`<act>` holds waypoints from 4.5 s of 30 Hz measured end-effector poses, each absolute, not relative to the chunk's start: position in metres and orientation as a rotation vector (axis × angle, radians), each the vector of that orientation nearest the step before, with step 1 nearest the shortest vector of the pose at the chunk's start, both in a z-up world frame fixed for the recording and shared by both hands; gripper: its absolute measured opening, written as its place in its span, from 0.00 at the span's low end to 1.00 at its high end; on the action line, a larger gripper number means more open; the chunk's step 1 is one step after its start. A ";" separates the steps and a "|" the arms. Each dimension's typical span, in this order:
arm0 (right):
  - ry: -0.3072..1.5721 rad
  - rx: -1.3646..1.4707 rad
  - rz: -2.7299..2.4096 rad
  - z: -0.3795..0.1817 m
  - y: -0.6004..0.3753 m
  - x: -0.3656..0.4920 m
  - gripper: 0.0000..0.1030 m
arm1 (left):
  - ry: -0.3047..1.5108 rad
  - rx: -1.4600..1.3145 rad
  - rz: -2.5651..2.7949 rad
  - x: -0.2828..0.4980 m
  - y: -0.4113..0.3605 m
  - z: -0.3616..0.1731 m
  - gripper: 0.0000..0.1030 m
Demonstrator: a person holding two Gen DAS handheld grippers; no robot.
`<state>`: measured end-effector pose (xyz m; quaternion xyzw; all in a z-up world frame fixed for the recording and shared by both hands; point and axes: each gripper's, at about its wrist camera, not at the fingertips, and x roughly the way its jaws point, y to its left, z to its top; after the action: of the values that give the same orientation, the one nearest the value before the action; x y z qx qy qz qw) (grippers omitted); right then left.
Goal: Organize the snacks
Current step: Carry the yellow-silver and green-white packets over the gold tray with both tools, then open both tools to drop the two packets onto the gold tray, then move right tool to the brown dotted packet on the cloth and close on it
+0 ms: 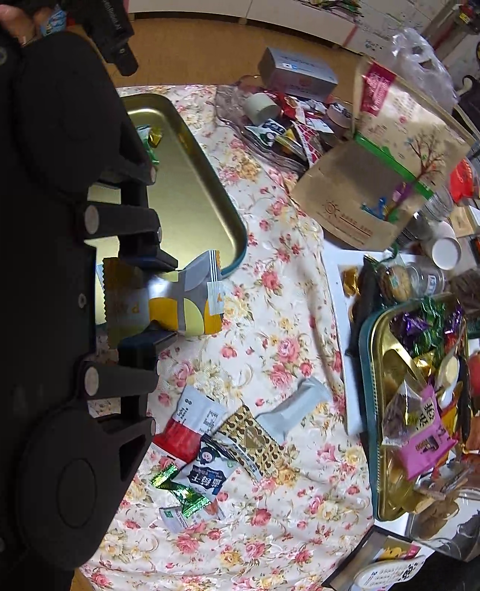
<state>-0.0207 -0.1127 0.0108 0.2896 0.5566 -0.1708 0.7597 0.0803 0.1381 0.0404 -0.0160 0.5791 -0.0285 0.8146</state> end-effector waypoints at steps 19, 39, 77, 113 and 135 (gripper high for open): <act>1.151 0.499 -0.180 0.025 -0.057 -0.016 0.37 | 1.382 -0.037 -0.117 0.080 0.123 0.016 0.43; 1.233 0.508 -0.163 0.013 -0.057 -0.008 0.45 | 1.390 -0.027 -0.132 0.075 0.112 0.012 0.43; 0.993 0.092 -0.066 0.040 -0.008 -0.027 0.63 | 1.359 0.030 -0.103 0.072 0.106 0.012 0.42; 1.098 0.287 -0.521 0.025 -0.186 -0.075 0.61 | 1.331 0.131 -0.216 0.049 0.033 0.024 0.43; 1.156 0.781 -0.669 -0.024 -0.296 -0.140 0.57 | 1.364 0.278 -0.409 0.007 -0.079 0.014 0.43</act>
<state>-0.1402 -0.2956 -0.0238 0.3529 0.5219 -0.3023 0.7153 0.0074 -0.0793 0.0145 0.1273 0.6238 -0.1872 0.7481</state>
